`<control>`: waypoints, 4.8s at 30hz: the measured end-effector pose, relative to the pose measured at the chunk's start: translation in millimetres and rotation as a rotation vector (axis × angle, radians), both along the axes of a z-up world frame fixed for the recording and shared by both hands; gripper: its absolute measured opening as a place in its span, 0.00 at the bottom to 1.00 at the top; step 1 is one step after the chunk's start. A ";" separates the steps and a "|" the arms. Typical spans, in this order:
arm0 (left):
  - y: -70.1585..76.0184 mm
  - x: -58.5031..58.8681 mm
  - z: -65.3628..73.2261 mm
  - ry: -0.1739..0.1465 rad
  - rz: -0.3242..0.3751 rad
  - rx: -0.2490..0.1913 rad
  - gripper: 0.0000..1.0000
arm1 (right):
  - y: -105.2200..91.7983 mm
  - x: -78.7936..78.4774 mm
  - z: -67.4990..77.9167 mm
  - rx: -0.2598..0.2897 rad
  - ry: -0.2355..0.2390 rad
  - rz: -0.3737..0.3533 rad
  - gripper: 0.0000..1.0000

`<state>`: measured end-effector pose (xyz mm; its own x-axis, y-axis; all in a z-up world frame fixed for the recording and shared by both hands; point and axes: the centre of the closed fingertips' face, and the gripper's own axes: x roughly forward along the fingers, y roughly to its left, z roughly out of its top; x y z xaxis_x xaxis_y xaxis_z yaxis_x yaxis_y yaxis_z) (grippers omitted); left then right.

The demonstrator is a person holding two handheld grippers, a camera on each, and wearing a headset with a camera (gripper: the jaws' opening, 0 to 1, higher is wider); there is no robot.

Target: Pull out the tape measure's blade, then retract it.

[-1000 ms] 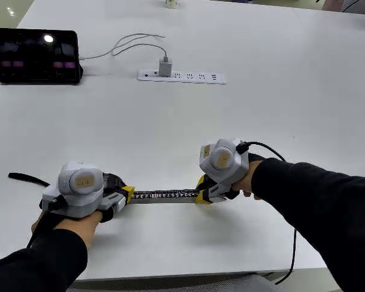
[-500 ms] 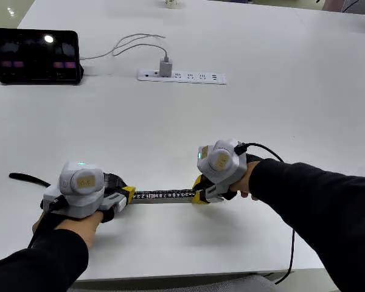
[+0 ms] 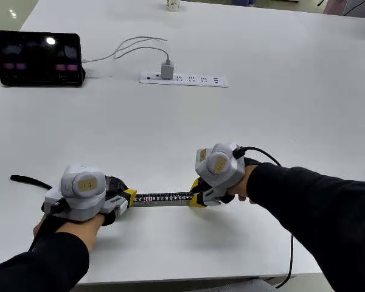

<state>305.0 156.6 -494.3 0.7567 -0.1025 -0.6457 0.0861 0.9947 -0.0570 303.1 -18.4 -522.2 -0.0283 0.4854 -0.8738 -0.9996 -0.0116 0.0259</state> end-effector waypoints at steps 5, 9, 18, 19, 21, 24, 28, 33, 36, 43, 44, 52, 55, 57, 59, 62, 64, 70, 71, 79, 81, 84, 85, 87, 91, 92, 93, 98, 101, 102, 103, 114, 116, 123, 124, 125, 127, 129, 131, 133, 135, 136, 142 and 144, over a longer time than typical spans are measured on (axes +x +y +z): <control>0.1 -0.5 0.2 0.002 0.000 -0.001 0.63 | 2.4 -0.4 0.2 0.001 0.000 0.000 0.11; 0.2 -0.8 0.6 0.004 -0.001 -0.003 0.63 | 4.3 -0.8 0.3 0.004 0.002 -0.003 0.11; 0.3 -0.6 0.7 0.005 0.000 -0.005 0.63 | 7.2 -2.0 0.8 0.006 0.006 -0.006 0.11; 0.2 -0.7 0.7 0.006 -0.001 -0.005 0.63 | 7.5 -2.0 0.6 0.006 0.007 -0.005 0.11; 0.0 -1.1 0.6 0.008 -0.002 -0.009 0.63 | 8.1 -1.8 0.7 0.007 0.007 -0.004 0.11; 0.5 -1.2 0.5 0.006 -0.004 -0.017 0.63 | 9.7 -1.6 0.1 0.011 0.009 -0.004 0.11; 0.3 -1.1 0.2 0.009 -0.007 -0.016 0.63 | 11.3 -1.5 -0.1 0.013 0.009 -0.003 0.11; 0.2 -1.1 0.0 0.009 -0.007 -0.013 0.63 | 14.7 -1.6 -0.5 0.013 0.010 0.000 0.11; 0.0 -1.0 -0.1 0.010 -0.008 -0.012 0.63 | 17.2 -2.0 -0.7 0.015 0.010 0.006 0.11; -0.1 -1.3 0.0 0.011 -0.008 -0.014 0.63 | 21.0 -3.1 -0.5 0.020 0.014 0.003 0.11; -0.1 -1.3 -0.1 0.012 -0.008 -0.014 0.63 | 21.2 -3.1 -0.5 0.020 0.015 0.002 0.11; -0.1 -1.5 0.0 0.013 -0.008 -0.015 0.63 | 26.8 -3.0 0.7 0.030 0.017 -0.001 0.11; 0.1 -1.5 -0.1 0.013 -0.009 -0.017 0.63 | 28.6 -3.6 0.8 0.029 0.016 0.001 0.11; 0.1 -1.5 -0.1 0.013 -0.009 -0.018 0.63 | 29.7 -4.0 0.9 0.030 0.017 0.000 0.11; 0.3 -1.5 -0.1 0.013 -0.009 -0.018 0.63 | 30.9 -4.4 0.9 0.033 0.016 -0.001 0.11; 0.5 -1.4 -0.2 0.013 -0.009 -0.017 0.63 | 32.9 -5.4 1.0 0.035 0.011 0.006 0.11; 0.5 -1.5 -0.1 0.013 -0.009 -0.017 0.63 | 33.6 -5.7 0.9 0.033 0.013 0.003 0.11; 0.9 -0.6 -0.9 0.014 -0.010 -0.018 0.63 | 35.6 -6.7 0.7 0.035 0.013 -0.003 0.11; 0.8 -0.6 -0.9 0.014 -0.010 -0.017 0.63 | 35.8 -6.5 0.6 0.034 0.013 -0.003 0.11; 0.2 -0.9 -0.5 0.014 -0.012 -0.018 0.63 | 39.9 -8.0 0.6 0.037 0.018 -0.008 0.11; 0.1 -1.0 -0.5 0.014 -0.013 -0.018 0.63 | 41.1 -8.4 0.7 0.037 0.019 -0.008 0.11; 0.1 -1.2 -0.2 0.014 -0.013 -0.018 0.63 | 42.3 -8.8 0.7 0.038 0.023 -0.011 0.11; 0.1 -1.3 -0.1 0.014 -0.014 -0.018 0.63 | 42.8 -9.2 0.7 0.038 0.025 -0.012 0.11; 0.0 -1.5 0.1 0.015 -0.015 -0.019 0.63 | 44.0 -9.5 0.7 0.040 0.027 -0.013 0.11; -0.2 -1.7 0.2 0.015 -0.017 -0.019 0.63 | 46.9 -10.2 0.3 0.043 0.028 -0.013 0.11; -0.2 -1.7 0.2 0.015 -0.017 -0.018 0.63 | 47.1 -10.3 0.2 0.044 0.028 -0.013 0.11; -0.2 -1.8 0.3 0.016 -0.018 -0.019 0.63 | 48.3 -10.3 0.1 0.046 0.029 -0.015 0.11; 0.3 -2.3 0.7 0.020 -0.020 -0.021 0.63 | 51.2 -11.5 0.2 0.048 0.035 -0.023 0.11; 0.5 -2.2 0.9 0.019 -0.022 -0.022 0.63 | 52.8 -12.1 0.2 0.052 0.038 -0.027 0.11; 0.5 -2.2 0.9 0.019 -0.022 -0.022 0.63 | 53.0 -12.2 0.1 0.052 0.038 -0.027 0.11; 0.5 -2.2 1.1 0.019 -0.024 -0.022 0.63 | 53.4 -12.3 0.3 0.054 0.040 -0.028 0.11; 1.1 -2.3 1.7 0.020 -0.028 -0.022 0.63 | 59.9 -14.5 0.7 0.070 0.038 -0.022 0.11; 1.0 -2.3 1.6 0.020 -0.028 -0.022 0.63 | 60.7 -14.4 0.8 0.071 0.038 -0.023 0.11; 1.1 -2.4 1.1 0.020 -0.029 -0.022 0.63 | 62.9 -15.0 0.6 0.072 0.037 -0.022 0.11; 1.0 -2.4 1.0 0.020 -0.029 -0.022 0.63 | 63.4 -14.9 0.5 0.071 0.037 -0.022 0.11; 0.9 -2.4 0.9 0.020 -0.029 -0.022 0.63 | 63.9 -14.8 0.4 0.072 0.038 -0.023 0.11; 0.7 -2.5 0.8 0.020 -0.029 -0.023 0.63 | 65.0 -15.0 0.4 0.074 0.039 -0.026 0.11; 0.6 -2.6 0.8 0.020 -0.029 -0.024 0.63 | 66.2 -15.1 0.6 0.076 0.038 -0.026 0.11; 0.3 -3.0 0.9 0.020 -0.029 -0.025 0.63 | 67.3 -14.9 0.6 0.080 0.037 -0.022 0.11; 0.0 -3.2 0.9 0.020 -0.028 -0.026 0.63 | 68.3 -14.8 0.7 0.084 0.040 -0.026 0.11; -0.1 -3.4 0.8 0.020 -0.027 -0.026 0.63 | 70.3 -14.9 0.7 0.089 0.041 -0.030 0.11; -0.1 -3.5 0.7 0.019 -0.028 -0.026 0.63 | 71.5 -14.9 0.8 0.091 0.039 -0.029 0.11; -0.1 -3.5 0.5 0.020 -0.028 -0.028 0.63 | 75.4 -15.0 0.9 0.099 0.038 -0.027 0.11; -0.1 -3.4 0.5 0.020 -0.028 -0.028 0.63 | 76.8 -15.1 0.7 0.100 0.037 -0.026 0.11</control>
<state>301.6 156.4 -493.9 0.7401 -0.1422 -0.6573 0.1127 0.9898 -0.0872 288.0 58.4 -521.5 -0.0463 0.5710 -0.8197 -0.9980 0.0096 0.0631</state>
